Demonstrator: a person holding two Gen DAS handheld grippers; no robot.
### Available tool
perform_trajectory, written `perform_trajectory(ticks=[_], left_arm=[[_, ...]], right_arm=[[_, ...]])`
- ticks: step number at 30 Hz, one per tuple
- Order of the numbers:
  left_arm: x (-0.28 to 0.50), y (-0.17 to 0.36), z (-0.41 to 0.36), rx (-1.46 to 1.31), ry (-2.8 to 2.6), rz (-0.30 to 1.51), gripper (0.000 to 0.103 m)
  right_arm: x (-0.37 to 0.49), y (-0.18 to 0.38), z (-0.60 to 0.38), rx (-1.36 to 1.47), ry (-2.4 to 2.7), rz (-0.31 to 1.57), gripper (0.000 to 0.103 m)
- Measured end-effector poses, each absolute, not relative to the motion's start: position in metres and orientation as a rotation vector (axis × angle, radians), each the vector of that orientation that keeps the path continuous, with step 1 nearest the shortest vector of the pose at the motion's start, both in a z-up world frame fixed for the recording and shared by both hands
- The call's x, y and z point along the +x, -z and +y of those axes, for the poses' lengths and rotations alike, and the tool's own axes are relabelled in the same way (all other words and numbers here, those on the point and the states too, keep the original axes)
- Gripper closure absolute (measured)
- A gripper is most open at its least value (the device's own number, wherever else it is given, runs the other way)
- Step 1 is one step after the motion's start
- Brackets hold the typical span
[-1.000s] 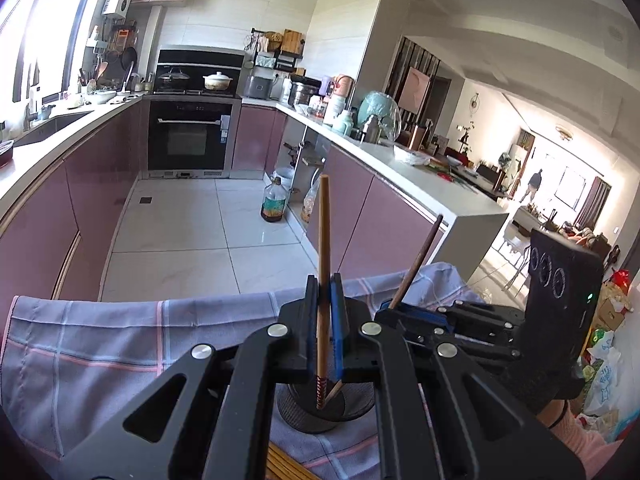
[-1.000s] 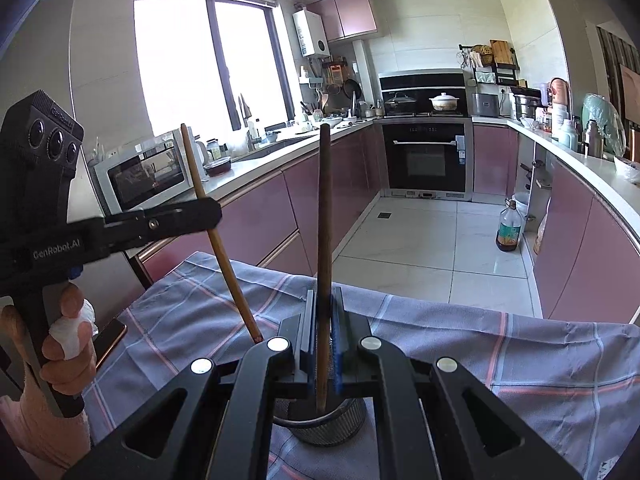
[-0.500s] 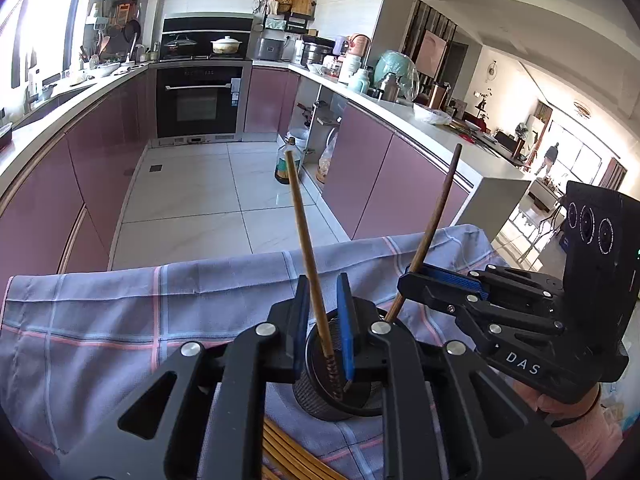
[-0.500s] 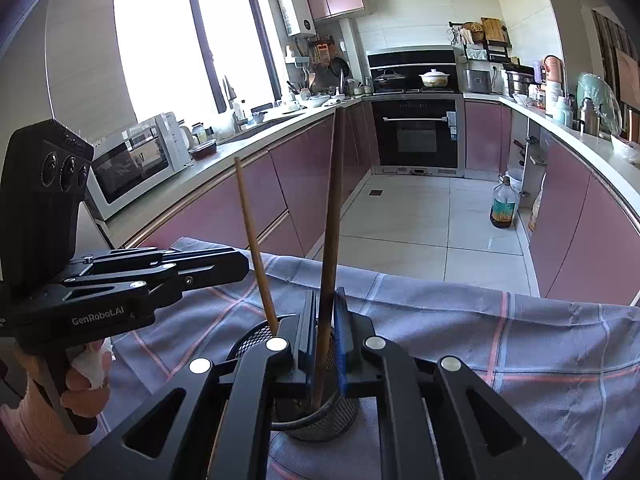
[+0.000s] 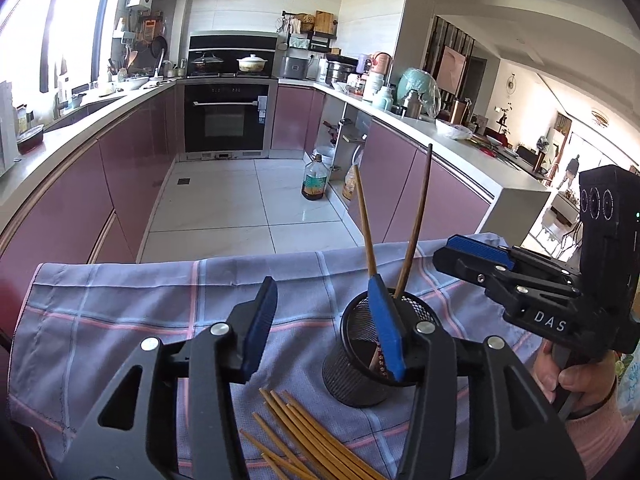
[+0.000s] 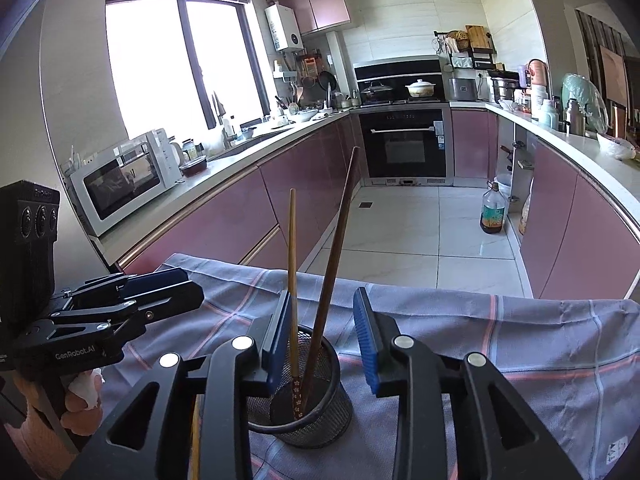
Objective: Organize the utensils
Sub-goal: 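Open the right gripper to release the chopstick and withdraw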
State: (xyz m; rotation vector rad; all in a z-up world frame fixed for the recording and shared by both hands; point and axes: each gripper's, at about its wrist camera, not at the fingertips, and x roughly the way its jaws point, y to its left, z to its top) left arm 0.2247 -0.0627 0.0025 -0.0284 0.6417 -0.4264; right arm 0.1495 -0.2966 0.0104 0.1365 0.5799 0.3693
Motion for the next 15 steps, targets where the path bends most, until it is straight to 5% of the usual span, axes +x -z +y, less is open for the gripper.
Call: perform_trajectory(ticks=[15], left_arm=[[0.143,0.032,-0.002,0.045,0.304,0.618,0.041]], right_arm=[[0.069,-0.025,-0.275,0.055,-0.567,0.506,0.059]])
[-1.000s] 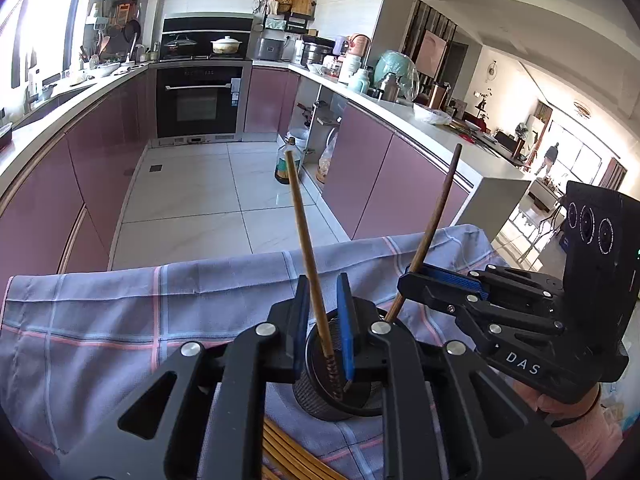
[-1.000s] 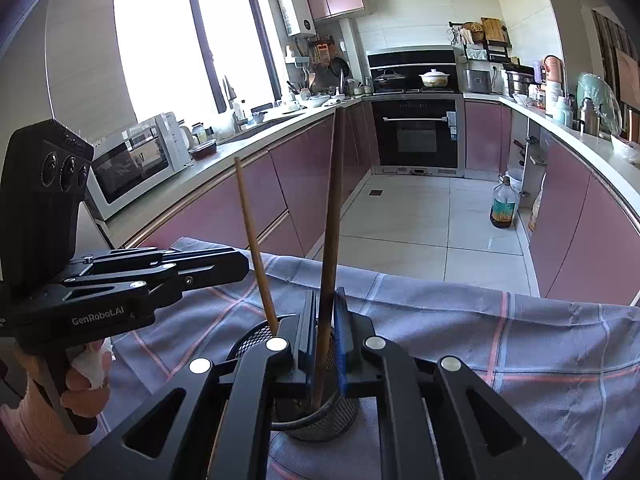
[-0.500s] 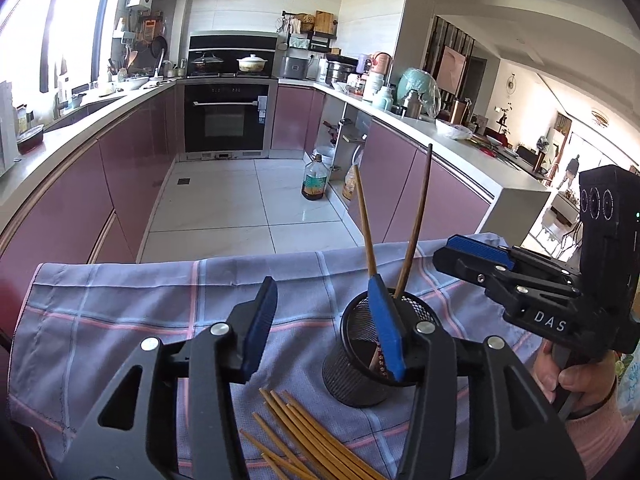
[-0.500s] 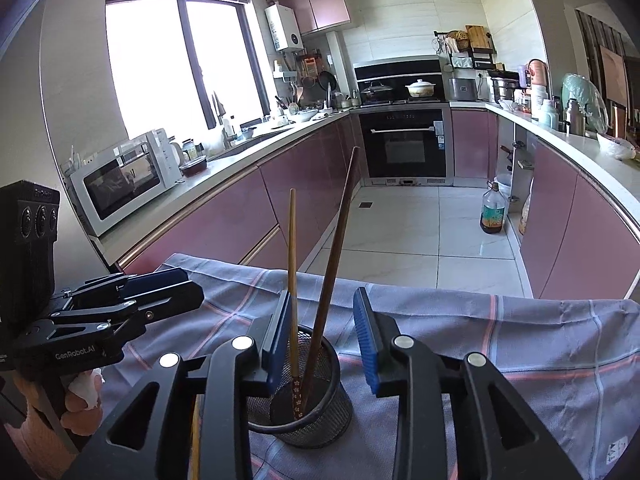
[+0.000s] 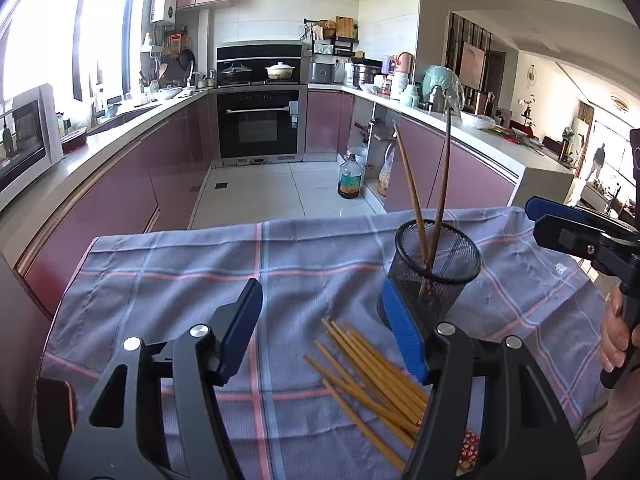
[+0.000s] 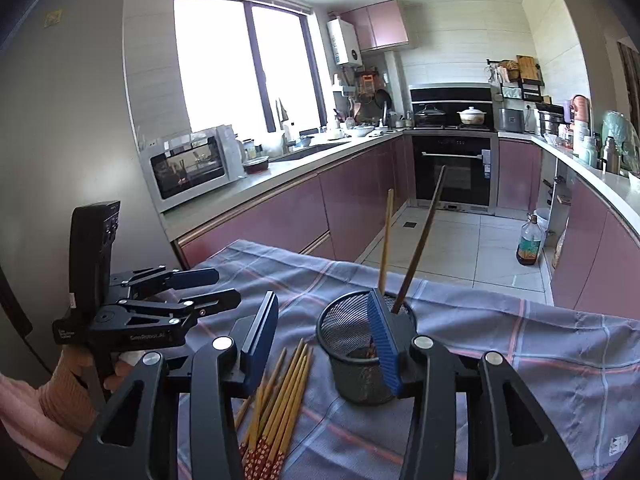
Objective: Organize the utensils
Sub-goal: 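Open the right gripper to release the chopstick and withdraw, then lower the right gripper to the chopstick pile and grasp another chopstick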
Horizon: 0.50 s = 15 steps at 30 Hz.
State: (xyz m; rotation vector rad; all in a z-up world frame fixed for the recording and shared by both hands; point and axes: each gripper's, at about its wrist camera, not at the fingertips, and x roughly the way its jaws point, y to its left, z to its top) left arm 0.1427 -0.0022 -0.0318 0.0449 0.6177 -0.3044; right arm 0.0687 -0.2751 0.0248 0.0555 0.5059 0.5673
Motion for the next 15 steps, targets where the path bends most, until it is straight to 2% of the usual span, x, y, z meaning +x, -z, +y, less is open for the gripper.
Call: perform_trajectory(ticks=[15], left_arm=[[0.098,0.102,0.013,0.035,0.317,0.796,0.041]], right_arm=[[0.057,0.056,-0.221,-0.026,-0.671,0.781,0.059]])
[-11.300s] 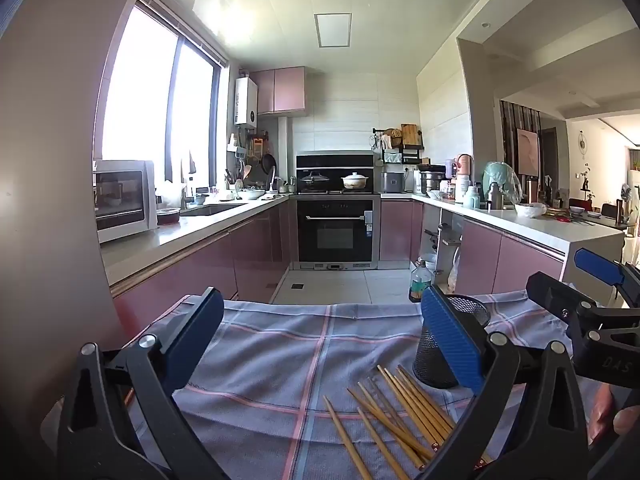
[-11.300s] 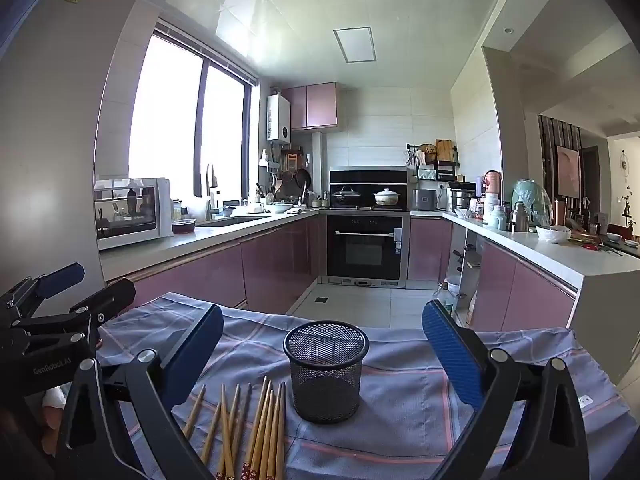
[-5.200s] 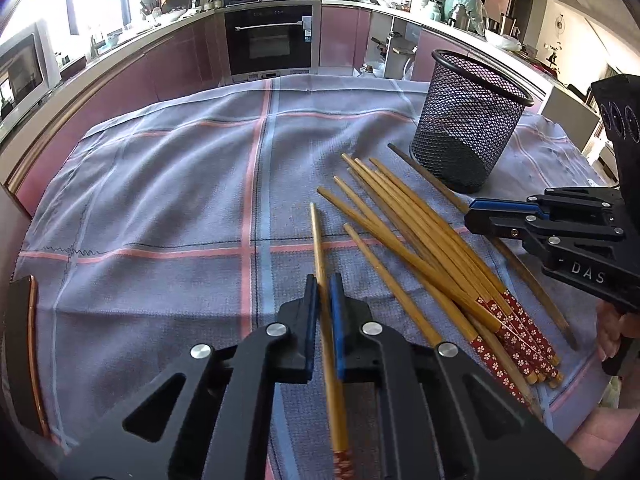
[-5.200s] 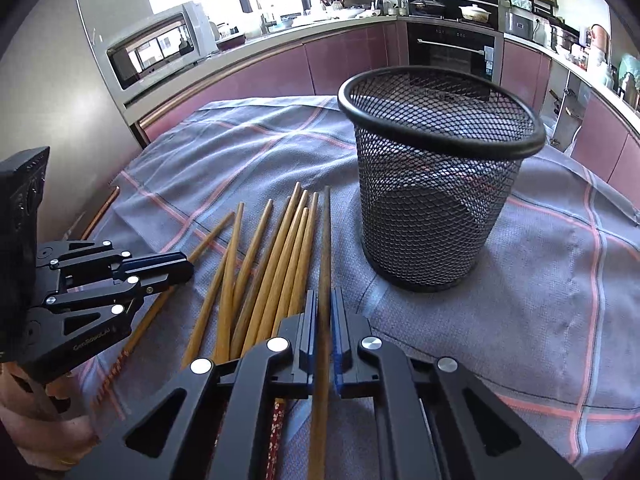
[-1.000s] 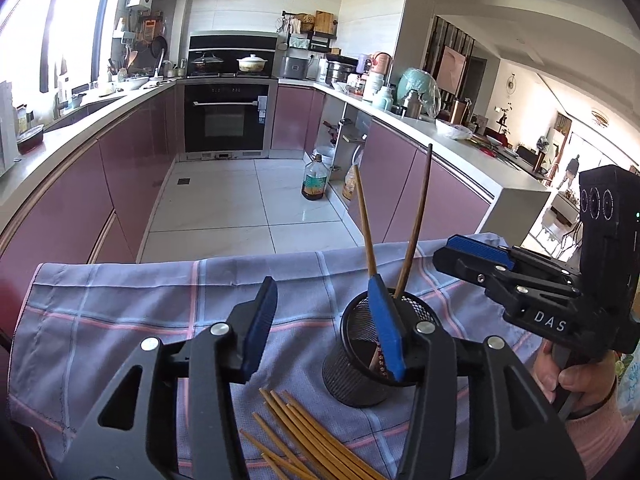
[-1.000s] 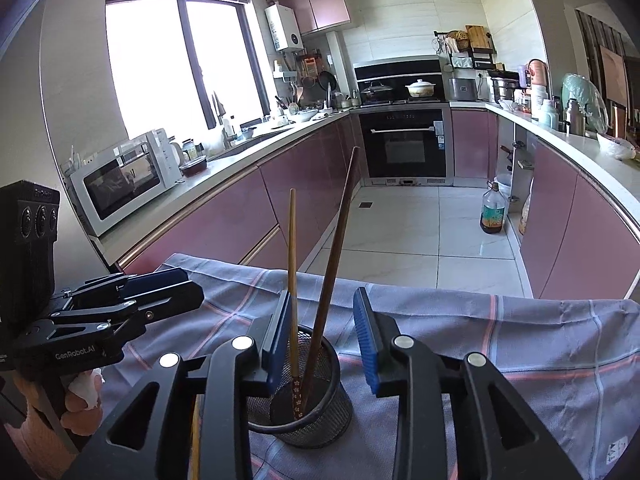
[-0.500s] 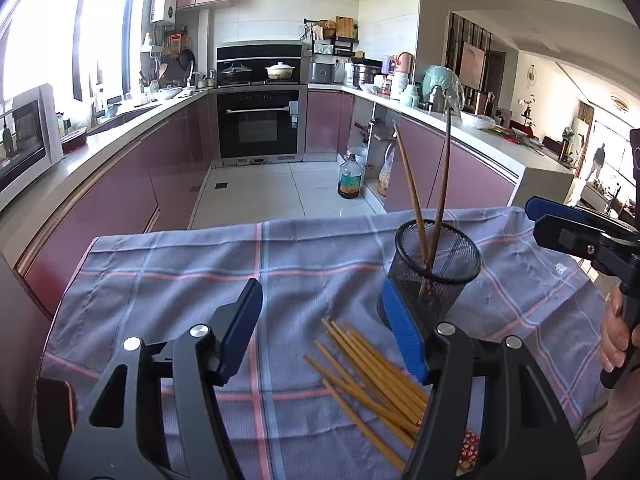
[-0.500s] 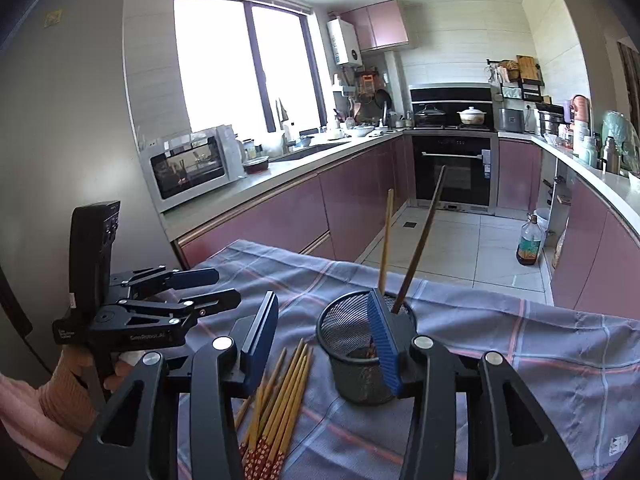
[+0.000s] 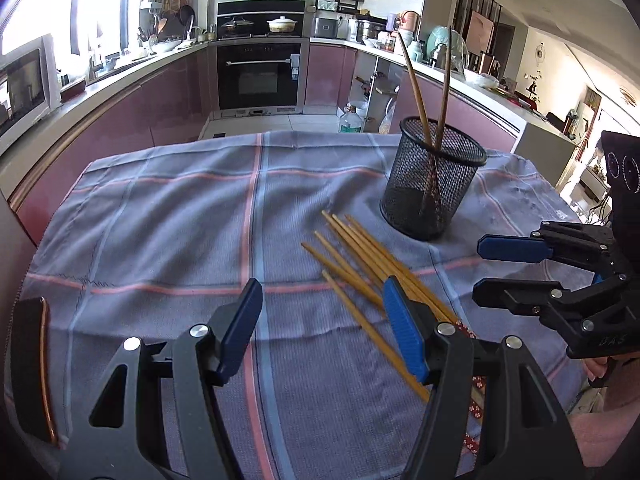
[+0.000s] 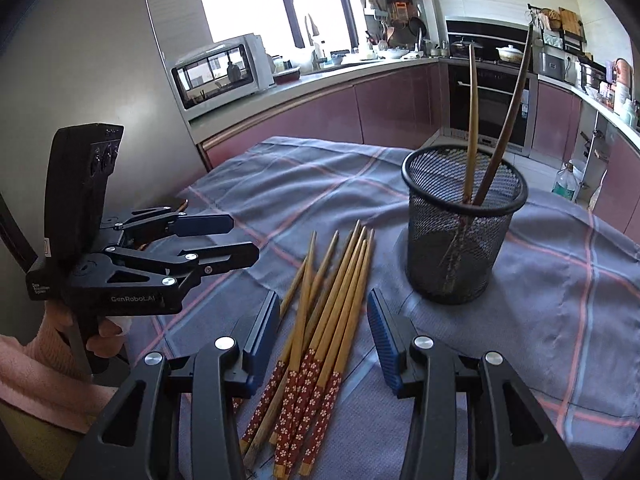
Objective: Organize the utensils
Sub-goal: 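Lower the right gripper to the chopstick pile and grasp another chopstick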
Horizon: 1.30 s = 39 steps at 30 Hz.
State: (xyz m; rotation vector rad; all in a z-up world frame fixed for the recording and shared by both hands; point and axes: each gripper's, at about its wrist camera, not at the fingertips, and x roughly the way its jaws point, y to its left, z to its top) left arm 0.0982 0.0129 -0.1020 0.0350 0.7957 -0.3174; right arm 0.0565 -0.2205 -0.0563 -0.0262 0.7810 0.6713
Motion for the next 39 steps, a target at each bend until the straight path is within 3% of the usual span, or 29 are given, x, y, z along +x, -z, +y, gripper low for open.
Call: perform_trajectory(ticks=[20,32,39], left_arm=[[0.092,0.135,-0.020,0.086,0.389,0.907,0.044],[0.094,0.144,-0.024,0.109,0.400,0.928,0.056],[0.099,0.146,-0.023,0.127,0.399,0.923,0.071]], right_arm=[[0.050,0.091,-0.213,-0.018,-0.675,0.886,0.073],[0.054,0.096,-0.194,-0.059,-0.671,0.901,0.085],[0.057,0.096,-0.192,-0.064,-0.658,0.915,0.097]])
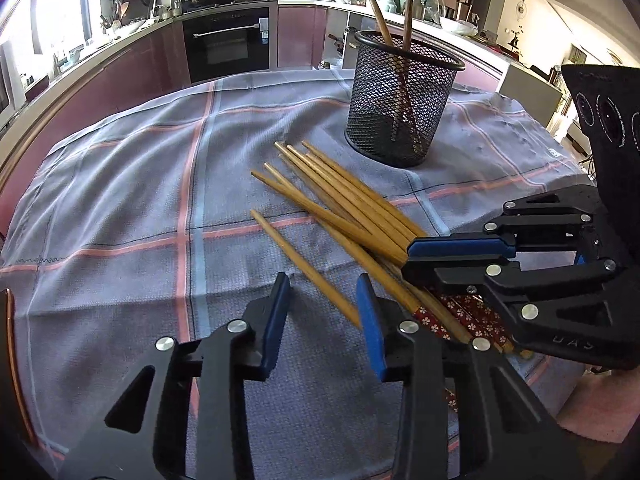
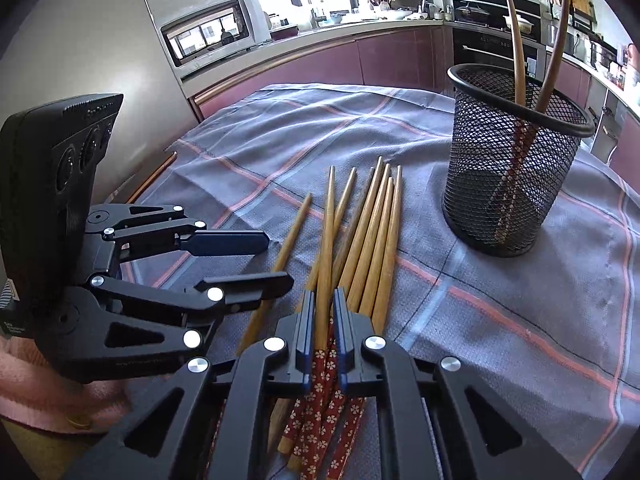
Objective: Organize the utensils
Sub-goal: 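Lower the right gripper to the chopstick pile and grasp another chopstick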
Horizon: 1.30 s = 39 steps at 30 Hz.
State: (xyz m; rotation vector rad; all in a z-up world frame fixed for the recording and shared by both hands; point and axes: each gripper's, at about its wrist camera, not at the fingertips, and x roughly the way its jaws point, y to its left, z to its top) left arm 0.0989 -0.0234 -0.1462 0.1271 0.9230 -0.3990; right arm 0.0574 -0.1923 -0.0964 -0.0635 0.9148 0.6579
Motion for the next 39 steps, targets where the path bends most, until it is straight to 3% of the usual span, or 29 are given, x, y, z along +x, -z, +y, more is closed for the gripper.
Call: perform_trajectory(ticks=[4,10,18,22,30,34,37,39], left_arm=[[0.103,0.147,-0.020,0.120,0.400,0.924,0.083],[0.110,0.146,-0.017,0.096,0.394,0.926,0.090],[0.116,0.144,-0.015,0.104,0.362,0.925,0.089],[0.117,0.144,-0.013,0.124,0.351,0.930,0.079],[0.123,0.147,-0.018,0.127,0.351,0.937,0.077],[0.126,0.147,-0.020,0.119,0.330,0.937,0.089],[0.128,0.147,-0.019,0.091,0.323,0.941,0.091],[0.129,0.146,-0.018,0.078,0.317,0.943,0.094]], right_arm=[[0.059,0.096,-0.200,-0.035,-0.643,0.918,0.097],[0.061,0.096,-0.212,-0.013,-0.615,0.925,0.097],[0.065,0.095,-0.214,-0.031,-0.602,0.932,0.094],[0.069,0.093,-0.209,-0.053,-0.603,0.925,0.094],[0.088,0.094,-0.193,-0.119,-0.588,0.921,0.093],[0.093,0.096,-0.188,-0.147,-0.589,0.925,0.090],[0.093,0.094,-0.190,-0.133,-0.595,0.919,0.098],[0.093,0.092,-0.193,-0.123,-0.591,0.912,0.098]])
